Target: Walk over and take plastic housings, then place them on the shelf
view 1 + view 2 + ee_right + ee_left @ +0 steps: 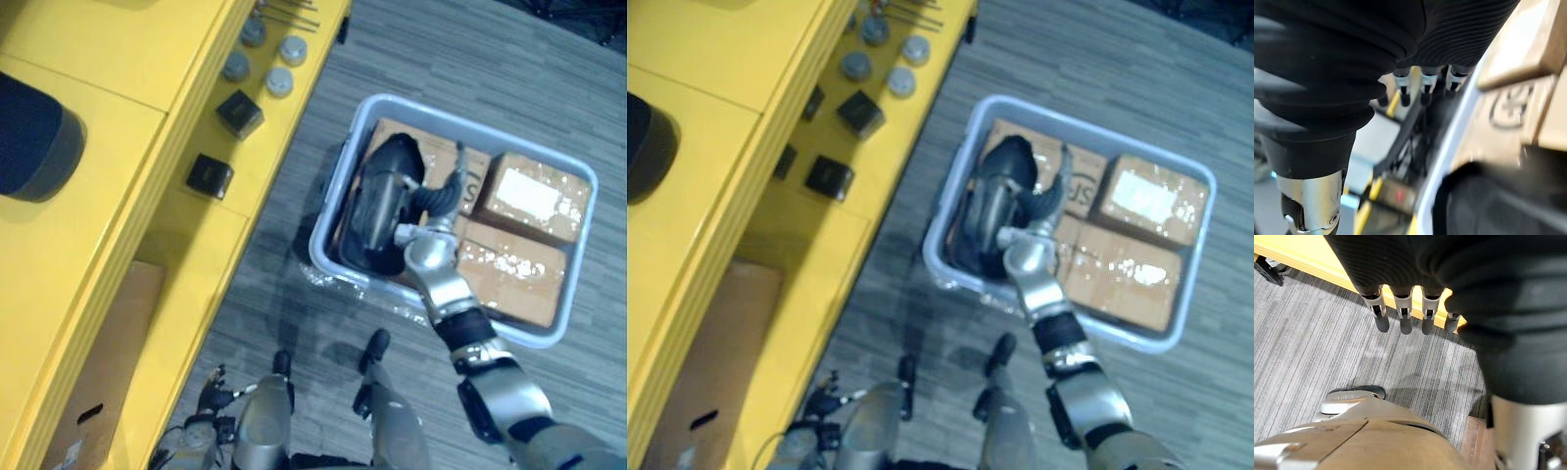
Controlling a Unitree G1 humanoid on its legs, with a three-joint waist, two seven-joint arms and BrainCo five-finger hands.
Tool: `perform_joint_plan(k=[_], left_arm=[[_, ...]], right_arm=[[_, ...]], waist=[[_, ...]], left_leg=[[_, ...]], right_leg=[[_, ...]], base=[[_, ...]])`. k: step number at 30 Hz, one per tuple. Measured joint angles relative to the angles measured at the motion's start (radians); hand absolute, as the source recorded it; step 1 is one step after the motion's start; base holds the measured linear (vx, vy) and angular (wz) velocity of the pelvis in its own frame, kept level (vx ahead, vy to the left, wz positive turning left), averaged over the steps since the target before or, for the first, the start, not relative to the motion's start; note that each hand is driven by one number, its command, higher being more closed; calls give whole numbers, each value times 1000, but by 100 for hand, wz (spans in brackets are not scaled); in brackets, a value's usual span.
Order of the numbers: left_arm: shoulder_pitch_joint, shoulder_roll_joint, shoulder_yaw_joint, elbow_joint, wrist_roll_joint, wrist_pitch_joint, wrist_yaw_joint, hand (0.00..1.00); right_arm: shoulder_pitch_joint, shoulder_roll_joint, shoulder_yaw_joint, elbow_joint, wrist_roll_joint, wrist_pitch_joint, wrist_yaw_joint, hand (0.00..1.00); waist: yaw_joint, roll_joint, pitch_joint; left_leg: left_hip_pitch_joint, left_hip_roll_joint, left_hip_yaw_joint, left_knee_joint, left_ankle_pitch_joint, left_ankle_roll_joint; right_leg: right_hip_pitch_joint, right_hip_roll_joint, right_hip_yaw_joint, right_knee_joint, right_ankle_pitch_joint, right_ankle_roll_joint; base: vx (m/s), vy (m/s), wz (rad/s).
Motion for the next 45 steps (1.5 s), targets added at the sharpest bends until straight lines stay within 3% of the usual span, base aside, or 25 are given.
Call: perform_joint_plan(k=[7, 16, 22, 29, 33, 45], left_arm=[[0, 1, 1, 0, -10, 0, -12, 0], [1, 1, 3, 3, -39, 1, -19, 0], [1, 0, 7, 13, -81, 1, -25, 0], [1, -1, 10, 21, -110, 1, -43, 0], [1, -1, 10, 20, -117, 1, -48, 0], [1, -5, 8, 21, -148, -7, -49, 0]], right_arm=[[3, -19, -70, -5, 10, 16, -50, 0], [40, -43, -87, 36, 74, 20, 129, 0], [35, -53, -87, 82, 100, 65, 213, 0], [13, -57, -85, 118, 112, 70, 277, 0], [-7, -60, -84, 151, 117, 105, 304, 0], [-52, -96, -43, 230, 105, 107, 381, 0]], waist=[[-1, -1, 1], [-1, -4, 2], [0, -9, 5], [2, -11, 6], [3, -11, 6], [7, -4, 18]], left_leg=[[-10, 0, 4, 0, -1, 0], [-50, 4, -3, 31, -11, 3], [-79, 5, -9, 61, -12, 2], [-89, 6, -17, 73, -15, 2], [-97, 6, -22, 74, -15, 2], [-100, 6, -29, 73, -15, 2]], right_leg=[[-15, 2, 4, 0, 0, 0], [-39, 5, 7, 0, 0, 0], [-50, 4, 5, 0, 0, 0], [-50, 5, 2, 0, 1, -1], [-55, 5, 1, 0, 1, -1], [-55, 4, 0, 0, 1, -1]], base=[[-10, -8, -2], [-43, -22, -1], [-28, -12, 2], [-7, -1, 2], [4, 2, 3], [0, 0, 0]])
